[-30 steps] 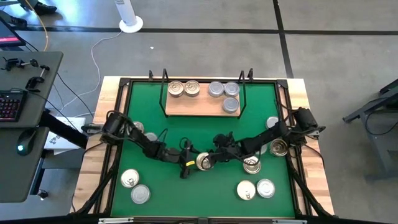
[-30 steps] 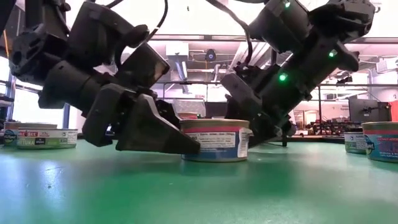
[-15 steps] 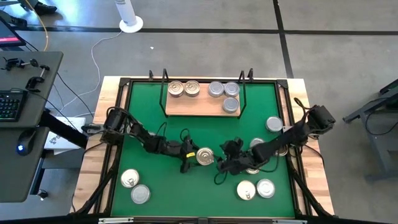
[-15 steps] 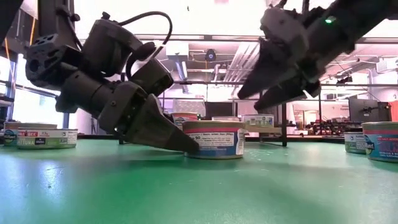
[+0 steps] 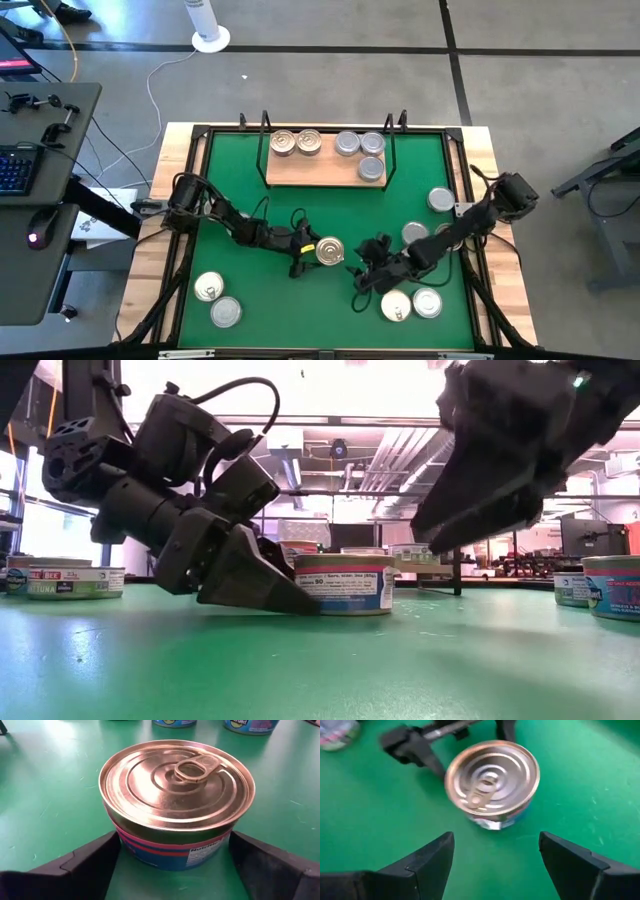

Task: Stack canned seafood by type on shelf
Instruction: Put the blue/pink tuna can on the shelf and align with the other blue/pink tuna can

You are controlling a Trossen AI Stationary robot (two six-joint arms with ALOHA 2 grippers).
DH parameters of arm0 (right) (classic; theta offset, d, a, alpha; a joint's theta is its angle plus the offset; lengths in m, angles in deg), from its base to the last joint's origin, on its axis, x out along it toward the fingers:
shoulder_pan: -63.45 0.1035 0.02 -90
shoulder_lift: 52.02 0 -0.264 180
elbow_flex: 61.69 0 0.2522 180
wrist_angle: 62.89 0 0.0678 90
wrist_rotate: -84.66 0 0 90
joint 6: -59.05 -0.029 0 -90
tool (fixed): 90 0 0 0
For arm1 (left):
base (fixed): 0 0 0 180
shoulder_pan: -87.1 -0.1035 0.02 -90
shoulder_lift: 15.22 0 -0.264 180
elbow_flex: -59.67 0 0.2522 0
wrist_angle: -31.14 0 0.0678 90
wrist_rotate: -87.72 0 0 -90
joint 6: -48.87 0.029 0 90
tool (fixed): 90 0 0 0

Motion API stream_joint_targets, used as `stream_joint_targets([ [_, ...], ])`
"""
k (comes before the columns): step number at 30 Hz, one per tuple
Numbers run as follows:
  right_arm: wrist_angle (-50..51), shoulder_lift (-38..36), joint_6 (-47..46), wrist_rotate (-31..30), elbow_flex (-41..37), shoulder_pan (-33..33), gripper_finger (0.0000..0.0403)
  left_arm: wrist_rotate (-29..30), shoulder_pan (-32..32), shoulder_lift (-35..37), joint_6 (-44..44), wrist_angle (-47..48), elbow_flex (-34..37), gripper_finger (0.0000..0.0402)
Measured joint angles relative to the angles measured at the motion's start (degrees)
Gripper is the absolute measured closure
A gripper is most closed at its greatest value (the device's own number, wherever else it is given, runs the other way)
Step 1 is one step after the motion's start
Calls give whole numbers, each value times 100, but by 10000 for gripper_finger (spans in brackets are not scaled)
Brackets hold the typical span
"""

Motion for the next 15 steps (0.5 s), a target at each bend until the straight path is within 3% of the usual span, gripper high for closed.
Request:
stream_joint_targets([
  [7,-12,274,-319,-558,-2,-259,114,43,8,-7,-107,-96,4,34],
  [15,-159,275,-561,-319,-2,-636,114,464,82,-17,-375,-355,-41,34],
])
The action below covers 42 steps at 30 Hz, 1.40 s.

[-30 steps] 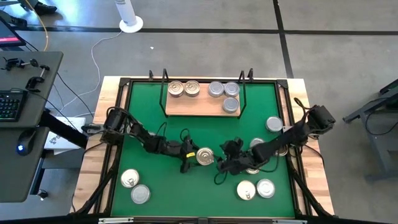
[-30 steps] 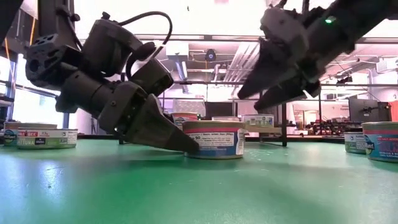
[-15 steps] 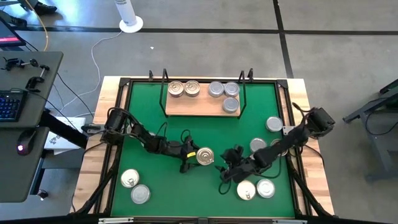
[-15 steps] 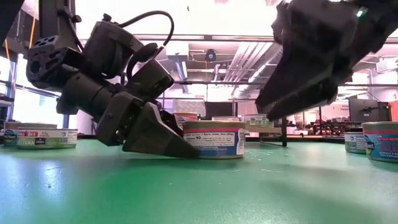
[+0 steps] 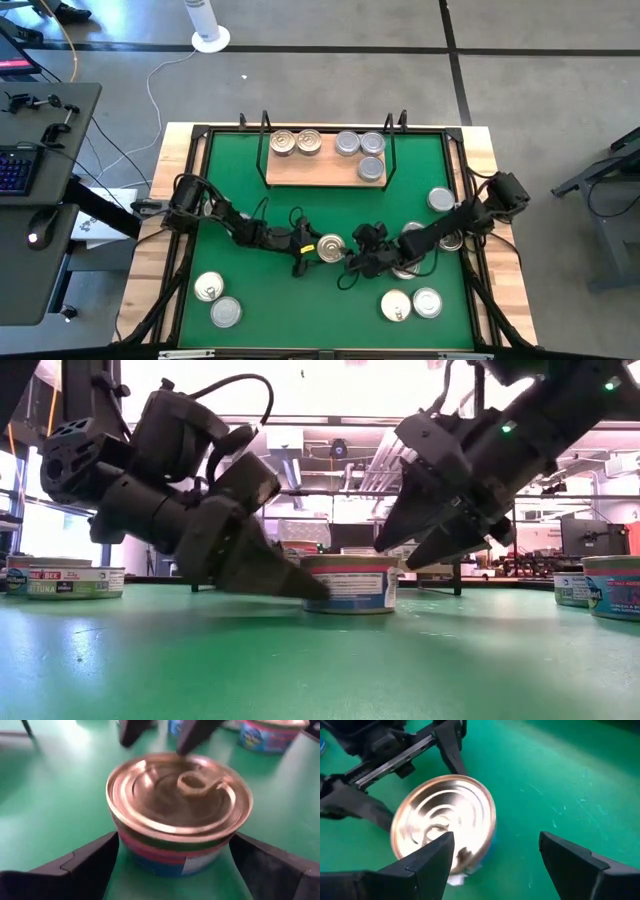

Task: Stack canned seafood by type on shelf
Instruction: Put the blue/pink tuna can on the shelf and align with the other blue/pink tuna can

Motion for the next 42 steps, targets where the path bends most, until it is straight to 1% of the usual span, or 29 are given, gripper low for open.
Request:
stream_joint_targets([
  [2,-18,0,17,83,0,-68,114,168,66,0,-7,-23,-89,34],
  [4,-120,27,143,138,0,-126,114,214,135,0,0,-29,-184,34],
  [8,-691,304,455,446,0,-270,114,230,166,4,46,-43,-337,34],
  [10,-1016,478,621,469,0,-326,114,231,152,4,56,-10,-364,34],
  [12,-1264,581,781,289,0,-324,114,252,150,4,120,10,-390,34],
  [15,-1271,542,1055,-179,22,-243,114,254,147,4,231,52,-412,34],
  [18,-1161,283,1351,-538,95,-104,114,253,146,7,311,79,-424,34],
  [20,-968,18,1447,-527,136,26,114,252,148,7,317,95,-424,34],
  [23,-178,-312,1118,-474,136,256,114,252,148,11,319,96,-424,34],
  [26,1059,-601,64,-485,133,469,114,251,150,14,319,126,-424,34],
  [28,1844,-618,-696,-434,130,560,114,252,150,15,337,135,-424,34],
  [30,2190,-533,-1117,-295,120,584,114,252,150,16,424,186,-424,34],
  [33,2035,-318,-1155,-148,120,516,114,249,135,17,457,260,-422,34],
  [36,1650,-112,-890,45,120,420,114,176,108,17,279,225,-424,34],
  [40,1236,109,-610,136,120,296,115,171,65,17,46,266,-424,34],
  [42,1112,168,-531,200,120,232,115,125,23,17,105,313,-422,34],
])
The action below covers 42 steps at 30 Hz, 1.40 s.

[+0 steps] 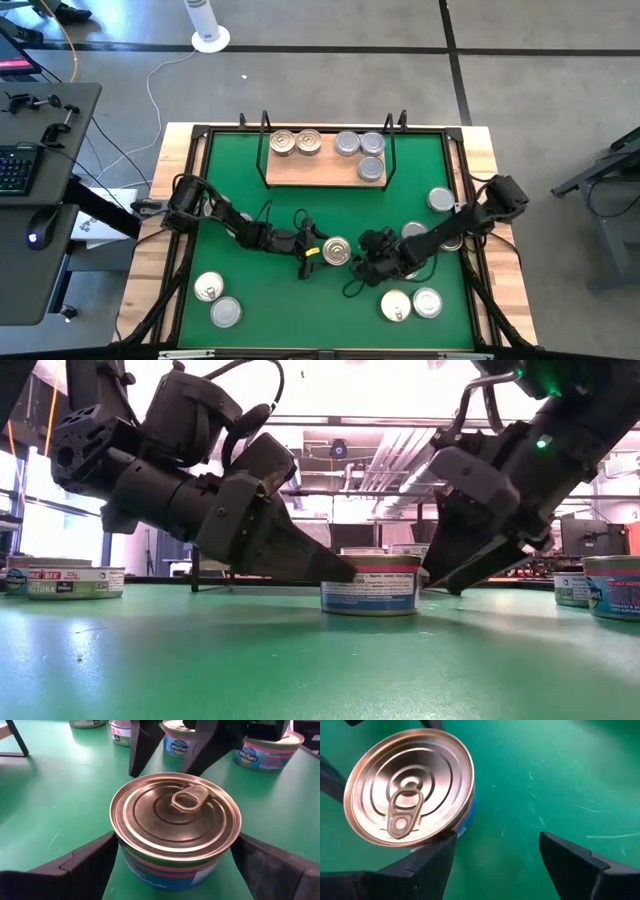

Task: Stack canned seafood by type on shelf
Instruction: Put the blue/pink tuna can on the shelf and align with the other blue/pink tuna can

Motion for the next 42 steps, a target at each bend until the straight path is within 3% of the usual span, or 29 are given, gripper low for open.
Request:
stream_joint_targets([
  [12,-105,53,49,76,-7,-189,115,6,-242,-455,529,-176,-124,25],
  [25,-150,55,47,355,-7,-246,115,-1009,-534,-608,1423,-656,-156,24],
  [35,-135,60,110,445,-7,-389,115,-1047,-531,-619,1254,-766,-181,24],
  [42,-49,66,22,352,13,-360,114,-634,-415,-598,1092,-869,-32,25],
])
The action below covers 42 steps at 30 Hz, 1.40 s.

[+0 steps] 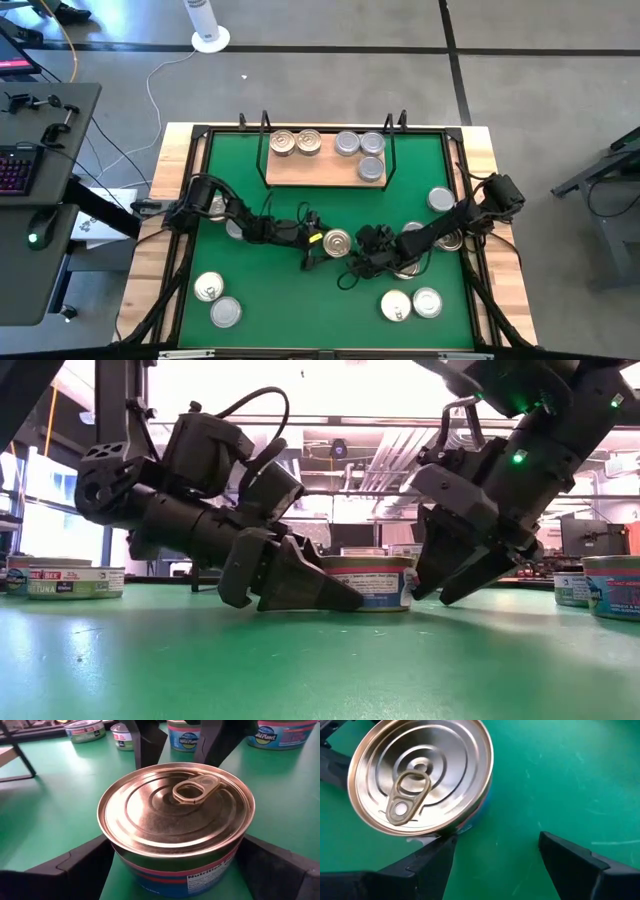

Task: Stack canned seafood by type on shelf
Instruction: Put the blue/pink tuna can on the shelf and align with the other blue/pink tuna can

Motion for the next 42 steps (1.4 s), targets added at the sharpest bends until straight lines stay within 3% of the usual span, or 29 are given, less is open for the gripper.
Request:
stream_joint_targets([
  [17,57,2,16,-5,2,19,114,222,-26,21,-549,86,-55,25],
  [27,46,-2,8,34,-4,23,114,-336,-148,45,-814,568,-173,25],
  [42,-58,-2,-110,113,-7,21,114,-316,-95,50,-854,695,166,25],
])
